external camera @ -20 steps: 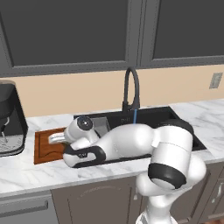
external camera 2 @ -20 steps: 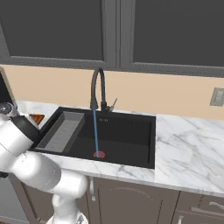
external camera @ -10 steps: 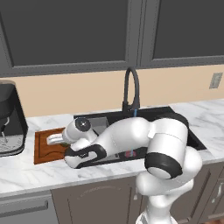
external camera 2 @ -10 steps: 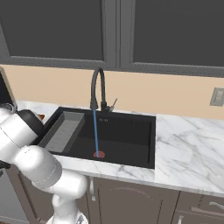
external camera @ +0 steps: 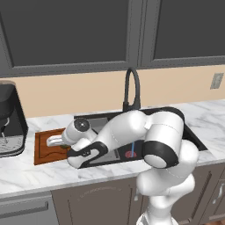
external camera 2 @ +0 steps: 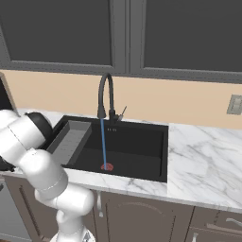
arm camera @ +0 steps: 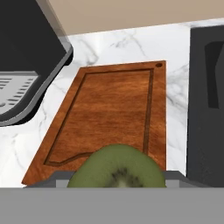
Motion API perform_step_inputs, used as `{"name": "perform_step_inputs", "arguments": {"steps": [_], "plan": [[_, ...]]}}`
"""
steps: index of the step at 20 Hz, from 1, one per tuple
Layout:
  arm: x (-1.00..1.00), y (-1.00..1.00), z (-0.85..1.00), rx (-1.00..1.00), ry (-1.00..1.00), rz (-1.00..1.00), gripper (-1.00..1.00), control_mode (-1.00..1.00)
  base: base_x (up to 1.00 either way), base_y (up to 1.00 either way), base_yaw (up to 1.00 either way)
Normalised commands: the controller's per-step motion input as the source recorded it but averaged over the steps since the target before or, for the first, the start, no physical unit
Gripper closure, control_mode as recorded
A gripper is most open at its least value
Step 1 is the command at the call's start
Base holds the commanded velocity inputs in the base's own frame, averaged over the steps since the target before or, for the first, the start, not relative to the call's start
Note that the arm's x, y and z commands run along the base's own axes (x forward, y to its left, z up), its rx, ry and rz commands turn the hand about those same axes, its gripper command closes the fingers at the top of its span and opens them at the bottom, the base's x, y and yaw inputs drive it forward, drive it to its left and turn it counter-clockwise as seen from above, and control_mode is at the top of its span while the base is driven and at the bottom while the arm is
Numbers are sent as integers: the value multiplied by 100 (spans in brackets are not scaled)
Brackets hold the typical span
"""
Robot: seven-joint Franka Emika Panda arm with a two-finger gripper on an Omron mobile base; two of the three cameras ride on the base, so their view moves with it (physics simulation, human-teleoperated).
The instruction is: Pick the kiwi from the sink and place it on the cutting board to airdry. Then turn off the sink faucet.
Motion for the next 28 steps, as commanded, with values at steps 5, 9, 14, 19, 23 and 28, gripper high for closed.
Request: {"name": "perform_step_inputs", "arguments": {"steps": [5,9,14,19,23,28], "plan": [[6,10,-11,0,1,0,100,-100,0,0,0],[5,10,-10,0,2,0,100,-100,0,0,0],[4,10,-11,0,1,0,100,-100,0,0,0],[5,12,-14,0,2,-1,100,-100,0,0,0],[6,12,-17,0,2,-1,100,-100,0,0,0],[5,9,-19,0,2,-1,-100,-100,0,0,0]]}}
